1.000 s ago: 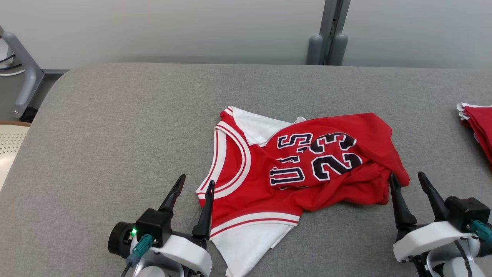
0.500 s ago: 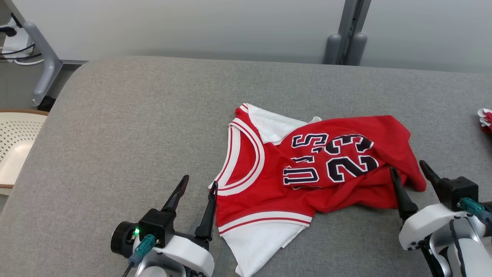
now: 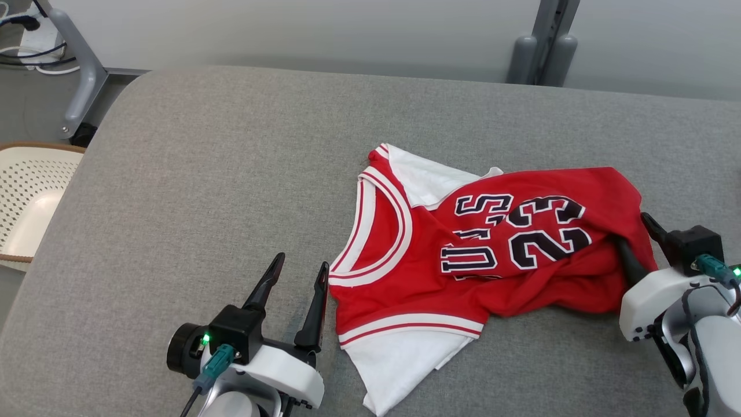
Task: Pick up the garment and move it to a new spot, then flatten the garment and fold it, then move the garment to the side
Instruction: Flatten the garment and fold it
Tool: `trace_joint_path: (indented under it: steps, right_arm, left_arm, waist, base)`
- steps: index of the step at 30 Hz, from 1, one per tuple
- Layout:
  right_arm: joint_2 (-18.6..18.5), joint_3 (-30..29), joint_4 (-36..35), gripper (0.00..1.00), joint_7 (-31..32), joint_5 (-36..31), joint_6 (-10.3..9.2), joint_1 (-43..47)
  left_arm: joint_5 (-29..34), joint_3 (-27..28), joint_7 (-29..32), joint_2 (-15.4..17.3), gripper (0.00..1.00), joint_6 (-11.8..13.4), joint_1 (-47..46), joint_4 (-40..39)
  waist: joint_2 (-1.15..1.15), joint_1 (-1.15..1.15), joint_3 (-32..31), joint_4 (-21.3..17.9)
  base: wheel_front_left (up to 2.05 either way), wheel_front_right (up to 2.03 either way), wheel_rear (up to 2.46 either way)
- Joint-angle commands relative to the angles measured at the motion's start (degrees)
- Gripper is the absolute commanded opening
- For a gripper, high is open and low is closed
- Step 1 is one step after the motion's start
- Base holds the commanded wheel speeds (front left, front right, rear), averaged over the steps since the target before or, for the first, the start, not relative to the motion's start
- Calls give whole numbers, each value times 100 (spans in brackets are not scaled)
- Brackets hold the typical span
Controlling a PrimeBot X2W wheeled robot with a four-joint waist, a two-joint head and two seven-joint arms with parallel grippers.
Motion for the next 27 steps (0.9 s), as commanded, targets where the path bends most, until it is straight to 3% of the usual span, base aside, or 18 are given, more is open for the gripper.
trace_joint_path:
  steps: [1,12,21,22,23,24,27]
  right_arm:
    - [-100,30,65,0,3,-16,1,-149]
    - [-651,471,351,0,288,-121,0,-1291]
    - [-993,1306,1347,0,774,102,0,-2649]
    - [-979,1395,1485,30,792,148,0,-2764]
    - [-967,1459,1604,53,789,183,0,-2872]
    - [-949,1517,1725,100,756,216,0,-2966]
    - [-860,1665,2045,100,614,339,0,-3150]
  left_arm:
    - [-25,7,-25,19,100,20,-78,-22]
    - [-42,-51,-33,-48,100,-16,-273,0]
    - [-65,-127,-37,-133,100,-55,-434,-28]
    - [-69,-134,-37,-138,100,-59,-430,-25]
    - [-69,-139,-37,-144,100,-60,-434,-24]
    - [-67,-143,-37,-150,100,-58,-440,-28]
    - [-58,-152,-37,-162,100,-50,-440,-19]
  waist:
    - [0,0,59,31]
    - [0,0,370,286]
    - [0,0,675,697]
    - [0,0,686,724]
    - [0,0,696,744]
    - [0,0,703,760]
    - [0,0,694,785]
  base:
    - [0,0,0]
    - [0,0,0]
    - [0,0,0]
    - [0,0,0]
    - [0,0,0]
    - [0,0,0]
    - [0,0,0]
